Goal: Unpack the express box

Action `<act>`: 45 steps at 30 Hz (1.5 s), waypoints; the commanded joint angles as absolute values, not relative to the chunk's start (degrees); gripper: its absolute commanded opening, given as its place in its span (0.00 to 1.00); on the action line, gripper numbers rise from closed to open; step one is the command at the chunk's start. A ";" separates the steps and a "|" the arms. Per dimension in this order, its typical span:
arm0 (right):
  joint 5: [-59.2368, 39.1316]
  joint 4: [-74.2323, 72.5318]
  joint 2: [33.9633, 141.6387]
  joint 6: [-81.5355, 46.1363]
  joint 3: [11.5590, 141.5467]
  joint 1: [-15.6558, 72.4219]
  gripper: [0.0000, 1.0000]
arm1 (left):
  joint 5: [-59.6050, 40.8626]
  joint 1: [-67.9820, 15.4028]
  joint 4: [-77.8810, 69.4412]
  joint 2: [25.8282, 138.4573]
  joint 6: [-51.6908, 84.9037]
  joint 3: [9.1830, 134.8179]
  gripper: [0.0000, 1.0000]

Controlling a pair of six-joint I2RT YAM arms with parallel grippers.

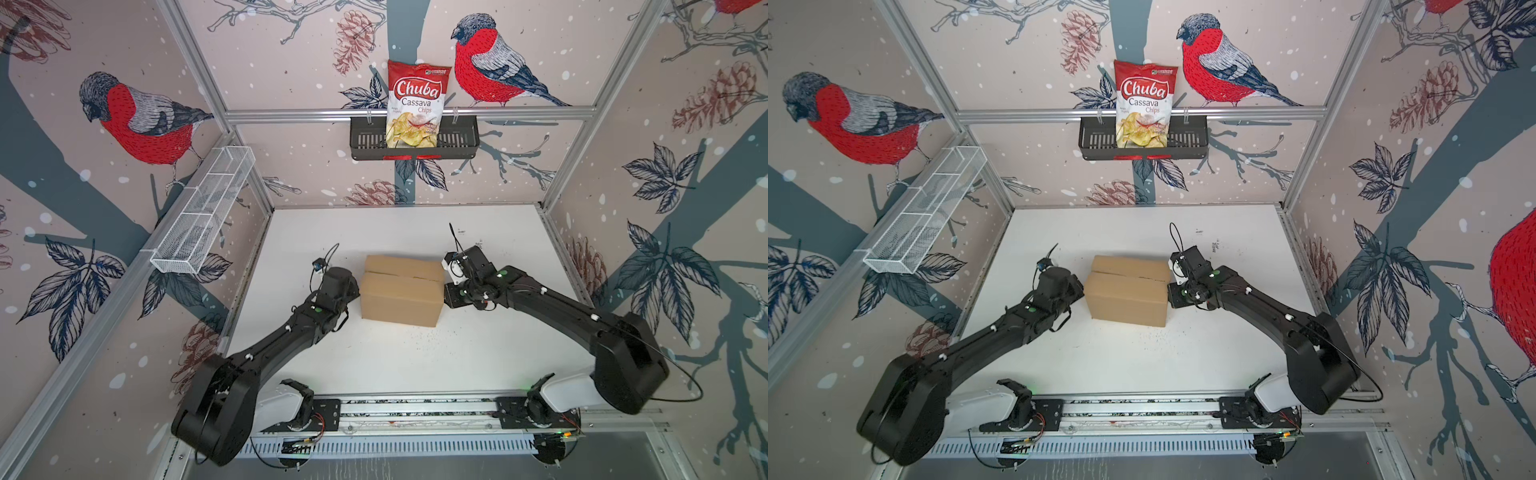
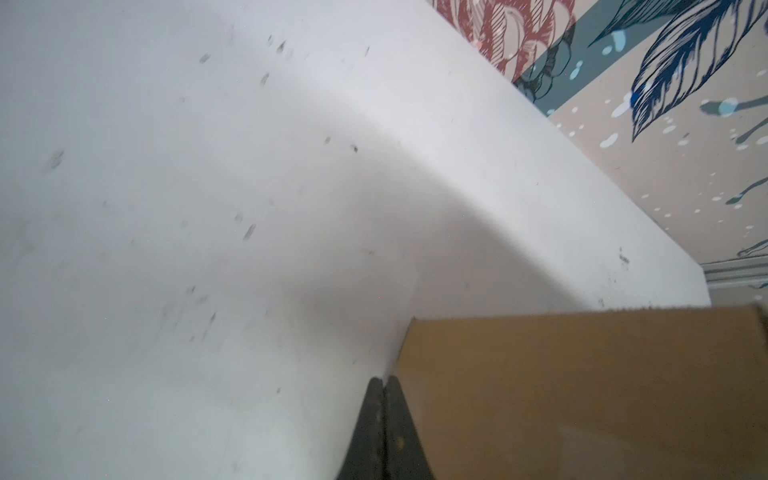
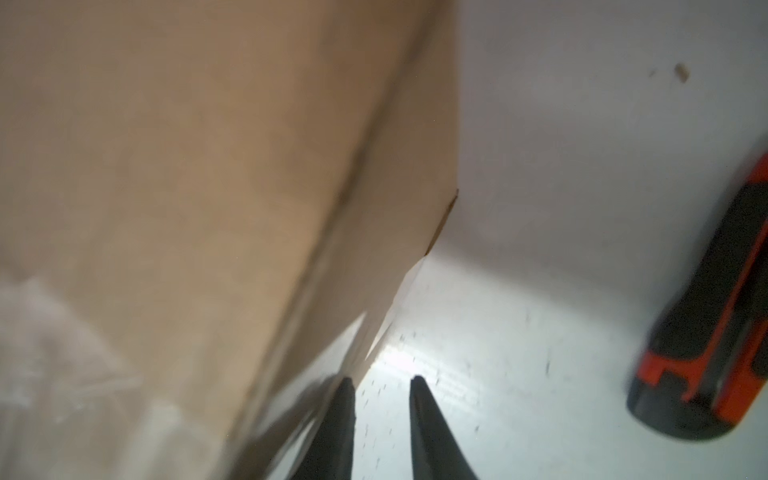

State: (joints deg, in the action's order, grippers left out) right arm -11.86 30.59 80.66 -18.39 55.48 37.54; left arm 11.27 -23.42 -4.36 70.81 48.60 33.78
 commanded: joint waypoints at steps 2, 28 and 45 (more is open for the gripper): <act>-14.80 31.03 75.33 -21.40 54.51 33.98 0.20 | 5.17 -18.66 -8.04 74.88 43.48 39.58 0.07; -19.51 29.29 99.71 -8.52 75.94 25.57 0.18 | 14.27 -44.63 17.62 49.89 66.66 27.92 0.05; -19.60 29.42 86.30 -11.86 62.94 32.14 0.19 | 13.52 -40.26 -3.60 68.88 55.60 32.68 0.06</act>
State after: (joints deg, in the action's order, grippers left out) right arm -18.90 30.11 88.23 -10.24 64.34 31.29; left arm 14.81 -41.63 2.31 67.37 59.18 31.83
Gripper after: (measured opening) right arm 0.186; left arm 0.058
